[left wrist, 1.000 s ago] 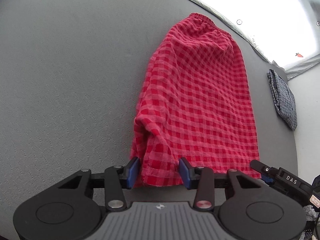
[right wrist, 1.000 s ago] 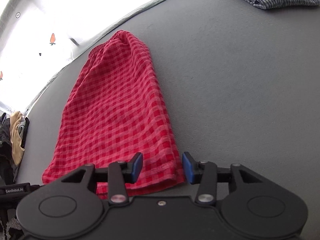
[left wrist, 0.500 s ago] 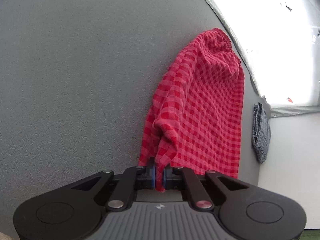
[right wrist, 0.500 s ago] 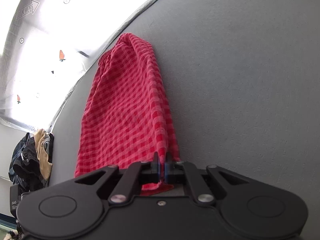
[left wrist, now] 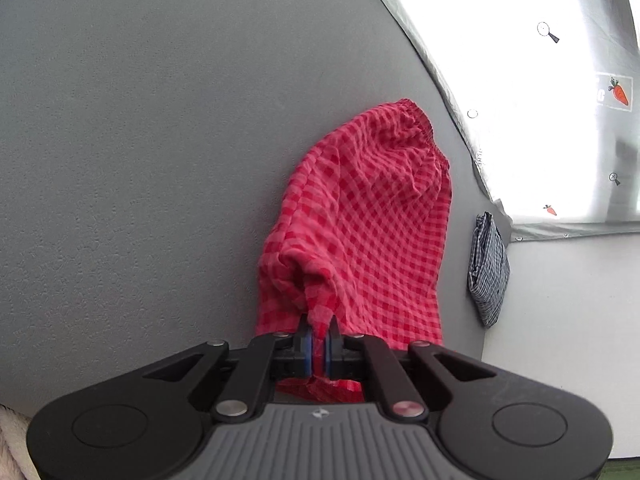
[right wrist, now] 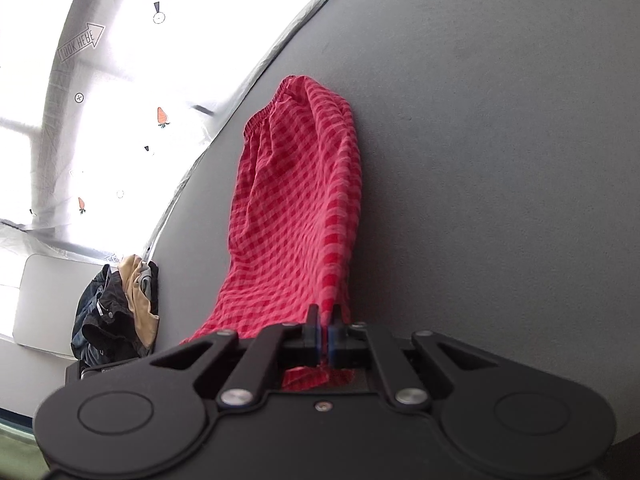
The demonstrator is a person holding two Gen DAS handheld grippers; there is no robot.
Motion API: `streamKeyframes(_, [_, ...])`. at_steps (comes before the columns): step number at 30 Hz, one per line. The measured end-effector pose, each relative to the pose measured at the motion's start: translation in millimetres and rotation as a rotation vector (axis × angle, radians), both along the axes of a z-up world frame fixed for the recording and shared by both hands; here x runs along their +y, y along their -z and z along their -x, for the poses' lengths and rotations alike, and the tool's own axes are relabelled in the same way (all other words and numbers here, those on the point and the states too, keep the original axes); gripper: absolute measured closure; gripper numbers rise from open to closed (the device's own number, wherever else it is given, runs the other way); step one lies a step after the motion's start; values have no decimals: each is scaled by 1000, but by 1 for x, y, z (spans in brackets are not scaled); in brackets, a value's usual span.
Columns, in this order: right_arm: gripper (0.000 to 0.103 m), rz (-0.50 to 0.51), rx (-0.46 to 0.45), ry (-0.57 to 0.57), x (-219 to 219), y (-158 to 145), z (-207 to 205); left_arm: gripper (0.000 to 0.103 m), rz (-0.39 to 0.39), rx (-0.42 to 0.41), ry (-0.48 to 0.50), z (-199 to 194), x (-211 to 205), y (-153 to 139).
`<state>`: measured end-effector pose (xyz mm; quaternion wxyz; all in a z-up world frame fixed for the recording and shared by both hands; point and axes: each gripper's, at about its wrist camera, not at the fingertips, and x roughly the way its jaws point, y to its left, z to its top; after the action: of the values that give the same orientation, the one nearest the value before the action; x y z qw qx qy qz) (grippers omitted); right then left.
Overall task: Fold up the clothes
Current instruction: 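Fold the hem over toward the waistband with both grippers and release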
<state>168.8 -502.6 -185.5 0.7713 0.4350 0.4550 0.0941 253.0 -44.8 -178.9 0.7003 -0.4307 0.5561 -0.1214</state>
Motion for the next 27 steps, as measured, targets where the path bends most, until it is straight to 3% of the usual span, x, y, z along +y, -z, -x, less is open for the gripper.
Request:
streamKeyframes(5, [100, -96, -37, 93, -12, -5, -22, 98, 63, -29, -42, -36, 1, -12])
streamKeyframes(15, [100, -125, -72, 158, -25, -20, -111, 97, 122, -67, -58, -128, -6, -29])
streamKeyframes(22, [99, -124, 27, 162, -32, 3, -192, 97, 156, -4, -111, -191, -9, -6])
streamKeyframes(26, [93, -104, 127, 152, -35, 21, -234, 95, 181, 70, -153, -216, -11, 16])
streamKeyframes(27, [88, -113, 134, 151, -36, 24, -242, 90, 187, 86, -165, -222, -11, 22])
